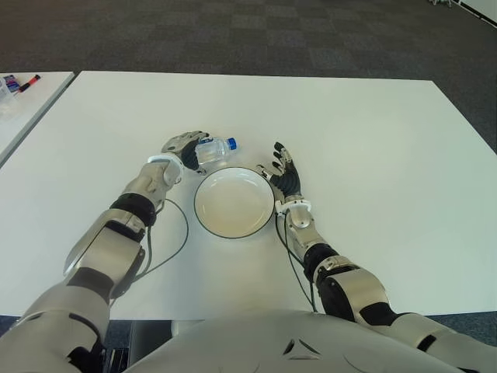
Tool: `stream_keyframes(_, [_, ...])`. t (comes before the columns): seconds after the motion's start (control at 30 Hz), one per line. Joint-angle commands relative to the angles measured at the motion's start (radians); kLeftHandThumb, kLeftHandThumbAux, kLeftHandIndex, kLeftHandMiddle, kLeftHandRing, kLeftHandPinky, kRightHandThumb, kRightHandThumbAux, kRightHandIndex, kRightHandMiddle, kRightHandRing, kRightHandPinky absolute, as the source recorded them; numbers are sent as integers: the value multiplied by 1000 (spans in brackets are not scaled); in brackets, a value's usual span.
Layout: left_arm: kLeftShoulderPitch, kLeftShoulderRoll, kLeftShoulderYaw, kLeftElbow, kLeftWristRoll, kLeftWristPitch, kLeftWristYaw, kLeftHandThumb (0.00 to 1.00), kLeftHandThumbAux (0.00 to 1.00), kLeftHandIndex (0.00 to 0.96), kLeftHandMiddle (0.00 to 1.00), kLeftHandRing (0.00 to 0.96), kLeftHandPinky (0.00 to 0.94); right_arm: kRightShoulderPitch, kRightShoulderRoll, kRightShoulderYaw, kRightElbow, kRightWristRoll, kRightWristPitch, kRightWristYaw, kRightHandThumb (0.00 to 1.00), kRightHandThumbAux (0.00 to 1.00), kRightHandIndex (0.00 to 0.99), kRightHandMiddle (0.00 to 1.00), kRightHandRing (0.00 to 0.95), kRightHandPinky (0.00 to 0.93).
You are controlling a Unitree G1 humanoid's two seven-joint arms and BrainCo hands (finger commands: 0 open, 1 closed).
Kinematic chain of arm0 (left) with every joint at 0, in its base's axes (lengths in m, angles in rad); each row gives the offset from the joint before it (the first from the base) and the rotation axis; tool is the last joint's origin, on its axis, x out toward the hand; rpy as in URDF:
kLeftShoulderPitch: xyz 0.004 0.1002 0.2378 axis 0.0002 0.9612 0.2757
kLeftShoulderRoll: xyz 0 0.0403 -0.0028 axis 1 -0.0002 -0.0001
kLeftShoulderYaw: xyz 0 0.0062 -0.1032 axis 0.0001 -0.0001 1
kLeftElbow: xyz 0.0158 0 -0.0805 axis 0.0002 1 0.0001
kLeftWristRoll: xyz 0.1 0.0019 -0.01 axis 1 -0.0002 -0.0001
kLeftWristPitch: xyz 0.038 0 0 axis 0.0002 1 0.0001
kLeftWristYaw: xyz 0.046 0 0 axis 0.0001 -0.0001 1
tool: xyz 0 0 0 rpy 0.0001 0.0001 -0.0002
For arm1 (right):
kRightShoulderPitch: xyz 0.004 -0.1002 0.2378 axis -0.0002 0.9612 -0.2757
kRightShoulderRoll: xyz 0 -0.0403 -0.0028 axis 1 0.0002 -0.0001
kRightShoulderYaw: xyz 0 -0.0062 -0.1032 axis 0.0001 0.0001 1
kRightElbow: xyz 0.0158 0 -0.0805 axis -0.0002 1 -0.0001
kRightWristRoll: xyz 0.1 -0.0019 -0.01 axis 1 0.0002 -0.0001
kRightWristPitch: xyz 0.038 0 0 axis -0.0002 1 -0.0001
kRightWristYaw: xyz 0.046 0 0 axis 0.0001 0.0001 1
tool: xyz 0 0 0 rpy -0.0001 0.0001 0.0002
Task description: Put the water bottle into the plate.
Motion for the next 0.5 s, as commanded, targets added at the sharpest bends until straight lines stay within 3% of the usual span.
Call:
stream_keyframes(0.03, [15, -27, -31, 84, 9, -2, -6, 0, 920, 0, 0, 0, 49, 6, 140, 1, 56, 2, 73, -8, 40, 818, 51, 43, 60, 116])
stream_keyframes(0.5, [8, -34, -47, 155, 15, -58, 41, 0, 915, 0, 0, 0, 61, 9, 144, 4, 56, 6, 67, -9, 40, 847, 55, 50, 65, 118])
